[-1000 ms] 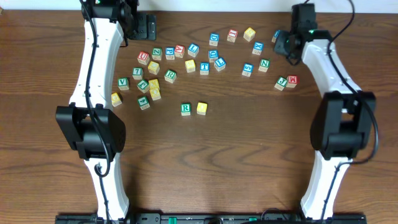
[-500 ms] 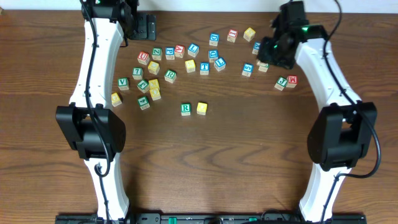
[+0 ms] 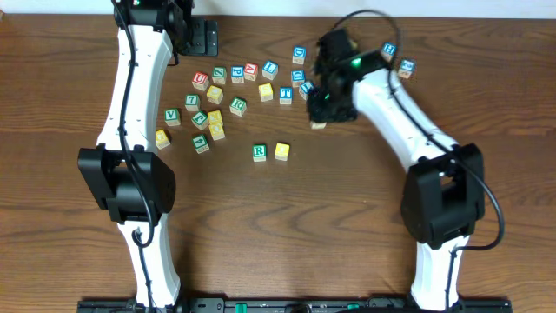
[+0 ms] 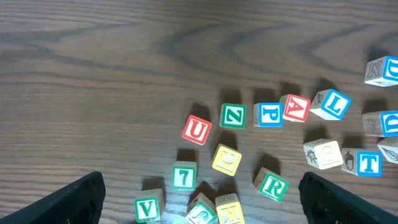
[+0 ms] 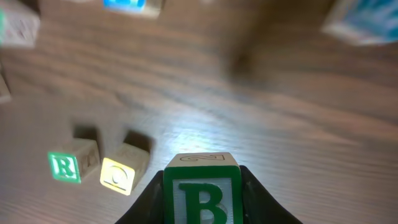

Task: Spell out ROBOT
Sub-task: 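Lift the B block with the right gripper and carry it toward R and O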

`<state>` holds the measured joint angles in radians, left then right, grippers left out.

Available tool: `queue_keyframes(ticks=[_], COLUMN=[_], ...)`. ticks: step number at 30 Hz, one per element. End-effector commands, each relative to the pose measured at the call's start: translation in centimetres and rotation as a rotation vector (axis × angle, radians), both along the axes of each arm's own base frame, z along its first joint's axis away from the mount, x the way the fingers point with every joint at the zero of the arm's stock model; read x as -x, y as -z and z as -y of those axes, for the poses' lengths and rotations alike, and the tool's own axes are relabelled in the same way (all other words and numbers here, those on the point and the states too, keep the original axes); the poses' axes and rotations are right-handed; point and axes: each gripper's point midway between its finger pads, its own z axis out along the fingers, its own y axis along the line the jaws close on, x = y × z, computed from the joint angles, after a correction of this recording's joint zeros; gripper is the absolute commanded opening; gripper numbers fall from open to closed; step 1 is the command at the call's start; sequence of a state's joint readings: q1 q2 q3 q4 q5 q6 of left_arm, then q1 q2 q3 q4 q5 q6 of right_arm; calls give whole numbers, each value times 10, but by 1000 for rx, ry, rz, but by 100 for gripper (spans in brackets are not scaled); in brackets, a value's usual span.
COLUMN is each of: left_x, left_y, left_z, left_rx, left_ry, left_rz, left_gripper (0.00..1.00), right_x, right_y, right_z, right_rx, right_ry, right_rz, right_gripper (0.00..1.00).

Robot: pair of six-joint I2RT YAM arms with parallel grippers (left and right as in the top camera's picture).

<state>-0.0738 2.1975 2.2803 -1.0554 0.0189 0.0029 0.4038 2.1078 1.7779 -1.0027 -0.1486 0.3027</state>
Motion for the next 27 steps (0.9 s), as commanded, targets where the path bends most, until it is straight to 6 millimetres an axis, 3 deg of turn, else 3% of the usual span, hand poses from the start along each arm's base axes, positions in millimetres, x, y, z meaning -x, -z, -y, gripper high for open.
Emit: queue_keyframes(ticks=[1, 7, 15, 23, 27], left_x=[0, 0, 0, 0, 0], left_y=[-18, -18, -18, -18, -18], left_z=[-3, -3, -3, -3, -3], left_rx=[-6, -6, -6, -6, -6], left_ry=[-11, -11, -11, -11, -11], left_rz=[37, 37, 37, 37, 37], left_gripper=[98, 98, 98, 98, 98], right_x=[18, 31, 34, 36, 38], right_y=[12, 35, 51, 52, 53], right_z=[-10, -34, -36, -34, -33], right_rx=[22, 23, 94, 97, 102], right_ry=[-14, -94, -116, -115, -116], right_rz=[-9, 21, 71, 65, 55], right_gripper=[25, 25, 28, 29, 38])
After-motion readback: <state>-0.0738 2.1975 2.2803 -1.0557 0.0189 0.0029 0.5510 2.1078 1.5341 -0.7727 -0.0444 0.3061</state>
